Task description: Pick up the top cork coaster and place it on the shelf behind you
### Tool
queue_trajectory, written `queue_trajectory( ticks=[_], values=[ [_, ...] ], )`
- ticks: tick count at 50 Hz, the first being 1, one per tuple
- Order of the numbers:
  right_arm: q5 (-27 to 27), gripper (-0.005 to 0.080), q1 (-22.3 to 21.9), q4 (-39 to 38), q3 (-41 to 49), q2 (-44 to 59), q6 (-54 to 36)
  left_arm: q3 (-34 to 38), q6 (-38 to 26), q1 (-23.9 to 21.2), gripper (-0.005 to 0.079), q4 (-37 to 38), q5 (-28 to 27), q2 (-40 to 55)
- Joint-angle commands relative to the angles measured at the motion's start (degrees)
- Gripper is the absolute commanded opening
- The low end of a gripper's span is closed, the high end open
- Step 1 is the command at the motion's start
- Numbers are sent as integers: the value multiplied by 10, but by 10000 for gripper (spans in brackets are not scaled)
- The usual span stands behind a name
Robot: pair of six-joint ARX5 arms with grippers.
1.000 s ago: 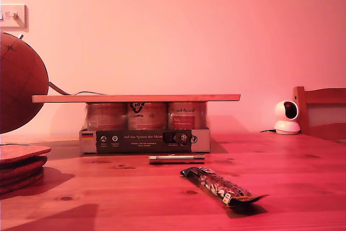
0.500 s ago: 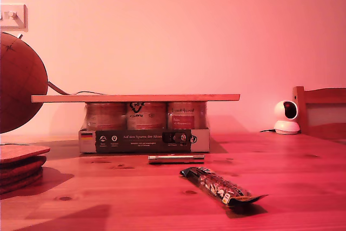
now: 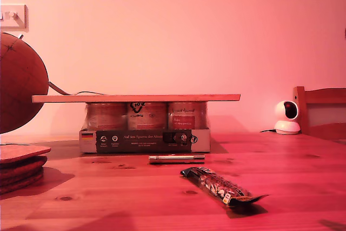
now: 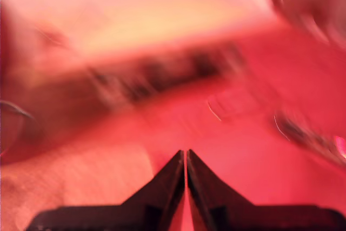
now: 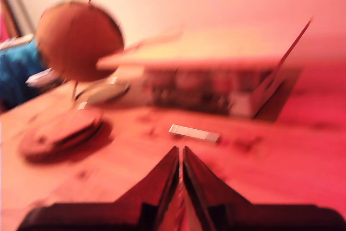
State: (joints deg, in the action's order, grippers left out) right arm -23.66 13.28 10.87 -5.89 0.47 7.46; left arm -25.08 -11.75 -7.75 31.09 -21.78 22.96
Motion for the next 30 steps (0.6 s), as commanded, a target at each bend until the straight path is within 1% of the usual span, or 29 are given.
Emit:
queue_trajectory(
  ticks=[1,2,3,5,6,7,8,9,10,11,13,14,16,17,18,19,30],
  values=[
    [-3,-12,7,-3,-8,-3,1,-19,-123,-9,-7,40,0,27],
    [-3,-12,8,-3,-8,-3,1,-26,-148,-11,1,53,2,36],
    [-3,-12,9,-3,-8,-3,1,-32,-153,-13,16,64,8,44],
    [-3,-12,10,-3,-8,-3,1,-41,-209,-17,62,83,18,60],
    [-3,-12,10,-3,-8,-3,1,-45,-209,-19,94,90,23,67],
    [-3,-12,10,-3,-8,-3,1,-48,-238,-22,130,97,27,73],
    [-2,-12,10,-3,-8,-3,1,-49,-238,-24,164,101,29,79],
    [-2,-12,10,-3,-8,-3,1,-50,-273,-26,210,105,30,84],
    [-2,-12,10,-3,-8,-3,1,-50,-273,-29,259,106,30,89],
    [-2,-12,10,-3,-8,-3,1,-50,-304,-31,309,108,30,93],
    [-2,-12,10,-3,-8,-3,1,-50,-330,-37,413,109,29,103],
    [-2,-12,10,-3,-8,-3,1,-50,-347,-40,452,109,27,108],
    [-2,-12,10,-3,-8,-3,1,-50,-364,-47,502,109,26,119],
    [-2,-12,10,-3,-8,-3,1,-50,-380,-49,516,108,27,124],
    [-2,-12,10,-3,-8,-3,1,-50,-380,-52,526,106,30,129],
    [-2,-12,10,-3,-8,-3,1,-50,-402,-55,527,105,34,135],
    [2,-12,10,-3,-8,-3,1,-50,-453,-62,526,61,90,194]
  ],
)
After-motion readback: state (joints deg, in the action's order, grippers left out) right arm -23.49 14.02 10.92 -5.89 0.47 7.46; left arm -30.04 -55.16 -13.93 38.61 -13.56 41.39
